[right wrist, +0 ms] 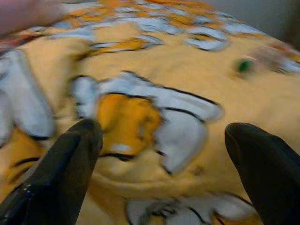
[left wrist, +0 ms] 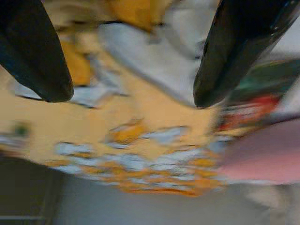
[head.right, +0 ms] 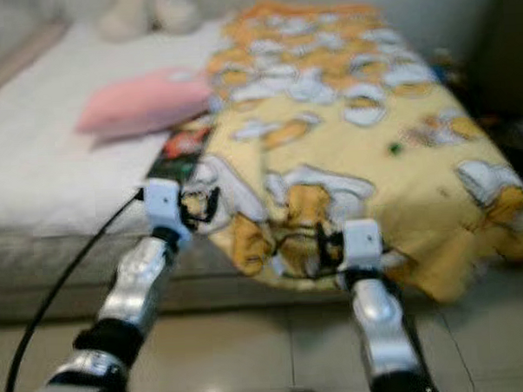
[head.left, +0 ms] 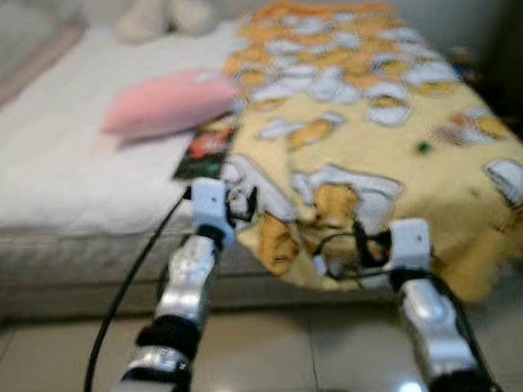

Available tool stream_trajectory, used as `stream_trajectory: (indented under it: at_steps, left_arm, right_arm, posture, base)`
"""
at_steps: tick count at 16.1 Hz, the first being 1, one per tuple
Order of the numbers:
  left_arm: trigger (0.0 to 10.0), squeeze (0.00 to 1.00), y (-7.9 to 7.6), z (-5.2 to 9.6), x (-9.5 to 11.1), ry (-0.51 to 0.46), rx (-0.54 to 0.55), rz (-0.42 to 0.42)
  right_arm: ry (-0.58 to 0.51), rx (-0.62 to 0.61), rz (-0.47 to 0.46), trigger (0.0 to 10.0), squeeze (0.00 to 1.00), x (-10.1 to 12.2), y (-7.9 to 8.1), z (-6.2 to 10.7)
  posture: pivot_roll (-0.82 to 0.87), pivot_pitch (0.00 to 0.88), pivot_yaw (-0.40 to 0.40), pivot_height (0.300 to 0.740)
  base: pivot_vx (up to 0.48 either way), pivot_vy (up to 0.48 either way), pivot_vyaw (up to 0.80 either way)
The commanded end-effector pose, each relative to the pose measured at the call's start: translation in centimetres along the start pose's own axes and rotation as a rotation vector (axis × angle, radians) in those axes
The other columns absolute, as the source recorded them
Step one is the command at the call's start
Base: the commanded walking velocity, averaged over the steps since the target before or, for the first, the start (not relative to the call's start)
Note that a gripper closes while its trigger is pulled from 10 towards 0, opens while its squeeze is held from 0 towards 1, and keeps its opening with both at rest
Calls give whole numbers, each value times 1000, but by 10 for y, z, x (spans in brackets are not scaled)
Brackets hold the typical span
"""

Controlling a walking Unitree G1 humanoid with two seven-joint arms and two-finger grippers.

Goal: Clean up the room

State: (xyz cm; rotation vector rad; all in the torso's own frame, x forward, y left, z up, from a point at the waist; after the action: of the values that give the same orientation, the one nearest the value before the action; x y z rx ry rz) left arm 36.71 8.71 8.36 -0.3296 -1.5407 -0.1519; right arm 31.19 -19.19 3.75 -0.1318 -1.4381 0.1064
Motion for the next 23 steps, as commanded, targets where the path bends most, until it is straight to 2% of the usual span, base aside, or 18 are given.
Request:
stream_trajectory:
  at_steps: [1,2,4,5,6,7,9,11,12,18,20,23]
  left_arm:
    - [10000,0,7,5,-3,2,20,13]
    - [10000,0,7,6,-3,-1,22,24]
    - [10000,0,30,9,-2,-16,168,117]
    - [10000,0,38,11,-1,-20,211,137]
    - [10000,0,38,11,0,-21,200,100]
    - [10000,0,33,10,1,-20,161,57]
    - [10000,0,28,8,2,-16,138,30]
    - [10000,0,9,-3,12,-37,45,-91]
    - [10000,0,3,-5,15,-45,16,-111]
    - [10000,0,-5,-9,11,-23,-1,-96]
    - [10000,0,-7,-11,11,-21,-4,-98]
    - [10000,0,1,-12,15,-31,44,-101]
  right_arm:
    - [8,-23,-47,10000,0,-2,-3,-1]
    - [8,-33,-52,10000,0,-2,-5,-1]
    - [-102,-114,-94,10000,0,19,-19,-1]
    - [-126,-126,-77,10000,0,25,-21,-1]
    - [-126,-122,-34,10000,0,27,-21,-2]
    - [-104,-101,10,10000,0,23,-18,-4]
    - [-97,-53,-14,10000,0,22,-9,-5]
    - [-120,-23,45,10000,0,30,-1,-7]
    - [-126,-26,55,10000,0,32,-1,-9]
    - [-118,-48,58,10000,0,31,-9,-8]
    - [-122,-62,48,10000,0,31,-11,-8]
    - [-119,-53,55,10000,0,33,-8,-9]
  posture:
    - [-186,0,47,740]
    - [-186,0,47,740]
    - [-181,0,55,740]
    - [-181,0,56,740]
    - [-180,0,57,740]
    - [-177,0,55,740]
    - [-179,0,57,740]
    - [-191,0,59,740]
    - [-198,0,64,740]
    - [-216,0,71,740]
    - [-218,0,74,740]
    - [-218,0,79,740]
  base:
    - [0,0,-694]
    - [0,0,-694]
    - [457,0,-684]
    - [439,0,-663]
    - [480,0,-669]
    - [480,0,-688]
    - [480,0,-344]
    - [476,0,0]
    - [472,0,0]
    - [472,0,-621]
    - [472,0,0]
    - [471,0,0]
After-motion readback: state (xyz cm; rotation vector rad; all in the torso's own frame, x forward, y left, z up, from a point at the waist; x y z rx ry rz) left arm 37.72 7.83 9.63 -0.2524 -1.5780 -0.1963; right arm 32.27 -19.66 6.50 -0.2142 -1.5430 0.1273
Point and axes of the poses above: a point about 5 cm out from each wrist's last joint towards the gripper, its own z axis pointing back from the gripper into the wrist, its own x axis along the axis of the wrist's last joint, y = z × x, the point moved 4 cm from there along -z, pointing out of the wrist towards the gripper, and after that the axes turned 5 degrees about z, right-handed, at the moved point
